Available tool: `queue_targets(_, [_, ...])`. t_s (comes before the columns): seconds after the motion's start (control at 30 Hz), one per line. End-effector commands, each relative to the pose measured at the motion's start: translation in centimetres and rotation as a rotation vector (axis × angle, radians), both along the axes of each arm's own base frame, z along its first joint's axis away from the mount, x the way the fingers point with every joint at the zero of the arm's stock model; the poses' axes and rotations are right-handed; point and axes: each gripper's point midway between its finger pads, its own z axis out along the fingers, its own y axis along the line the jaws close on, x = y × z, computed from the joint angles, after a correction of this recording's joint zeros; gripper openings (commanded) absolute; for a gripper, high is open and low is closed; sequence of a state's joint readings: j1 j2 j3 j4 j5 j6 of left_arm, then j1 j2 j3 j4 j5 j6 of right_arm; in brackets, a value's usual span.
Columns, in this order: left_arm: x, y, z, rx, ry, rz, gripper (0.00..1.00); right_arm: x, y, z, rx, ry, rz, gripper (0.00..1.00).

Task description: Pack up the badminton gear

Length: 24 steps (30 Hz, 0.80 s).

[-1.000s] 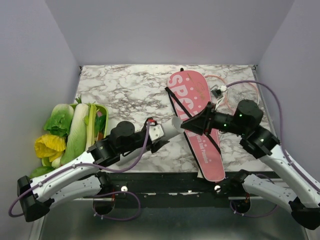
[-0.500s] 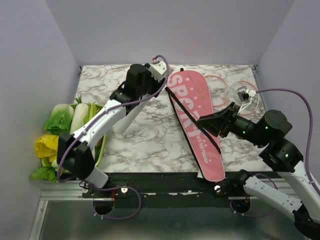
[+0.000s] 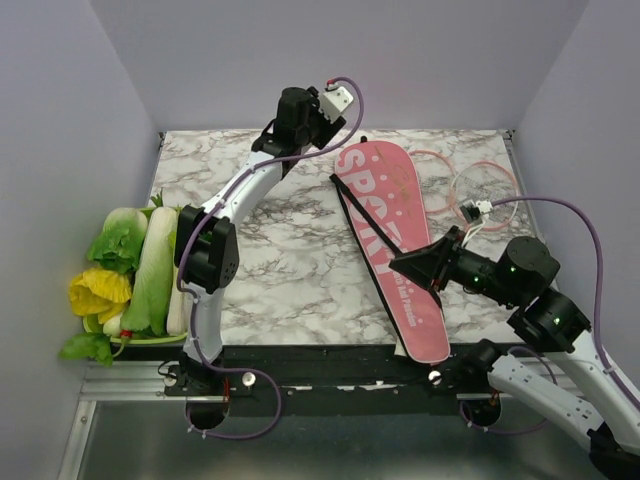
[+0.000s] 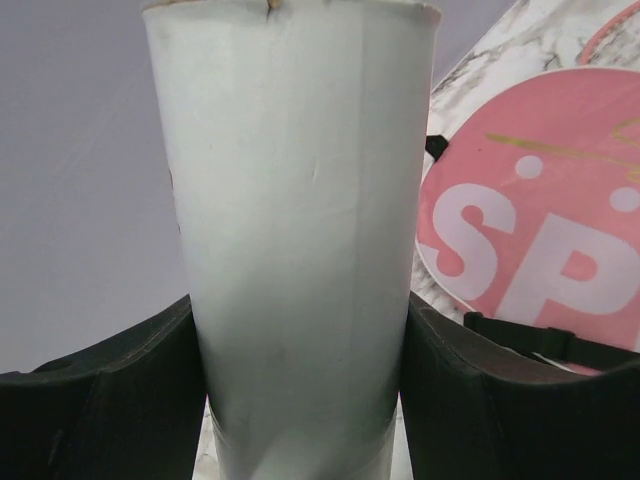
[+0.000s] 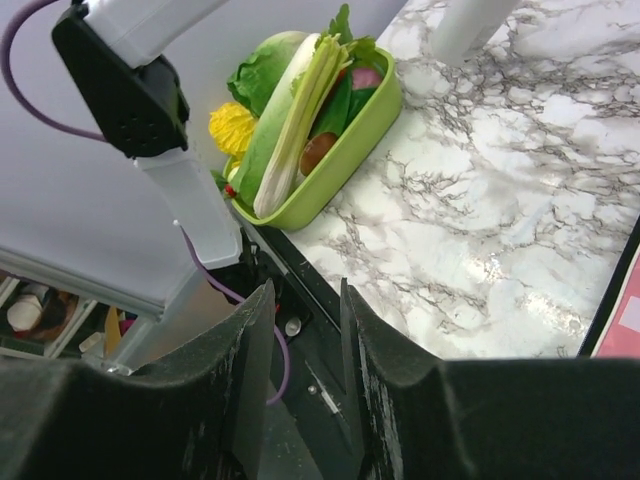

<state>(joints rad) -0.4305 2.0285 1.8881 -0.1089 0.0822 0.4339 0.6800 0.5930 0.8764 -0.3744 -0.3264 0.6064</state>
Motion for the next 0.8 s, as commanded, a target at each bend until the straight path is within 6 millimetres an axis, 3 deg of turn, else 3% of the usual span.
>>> queue_targets(0.0, [3.9,3.0,-1.8,0.116,-0.053,0.072,0.0,0.4,0.2,-0.3,0.003,-0.006,-0.009,0.4])
queue_targets(0.03, [4.8,3.4,-3.8,0.133,-0.033,0.089,0.0,0.5,0.4,-0.5,-0.002,0.0,-0.006,0.4])
queue_targets(0.1, [6.2,5.8,-5.3,0.164,-0.022,0.164,0.0,0.4,0.6,-0.7,-0.006,0.006,0.008,0.41])
queue_targets(0.13, [6.9,6.6,-7.4,0.181,0.008,0.189,0.0,0.4,0.7,-0.8,-0.009,0.011,0.011,0.41])
queue_targets(0.23, [8.3,10.2,-10.1,0.184,0.032,0.301,0.05,0.6,0.8,-1.6,-0.024,0.021,0.016,0.45])
queue_targets(0.37, [8.6,14.1,-13.7,0.265,0.074,0.37,0.12,0.9,1.2,-2.8,-0.022,0.038,0.021,0.48])
queue_targets(0.53, [9.1,17.6,-13.8,0.278,0.047,0.418,0.34,1.0,1.8,-4.6,-0.03,0.076,0.035,0.55])
queue_targets(0.67, [8.7,18.2,-14.0,0.27,0.051,0.405,0.44,1.3,2.3,-5.0,-0.033,0.086,0.047,0.59])
queue_targets(0.7, [8.7,18.2,-13.7,0.27,0.046,0.402,0.58,1.4,2.4,-5.1,-0.033,0.088,0.049,0.6])
queue_targets(0.77, [8.7,17.7,-12.7,0.248,0.028,0.388,0.66,1.6,2.5,-5.3,-0.037,0.091,0.049,0.61])
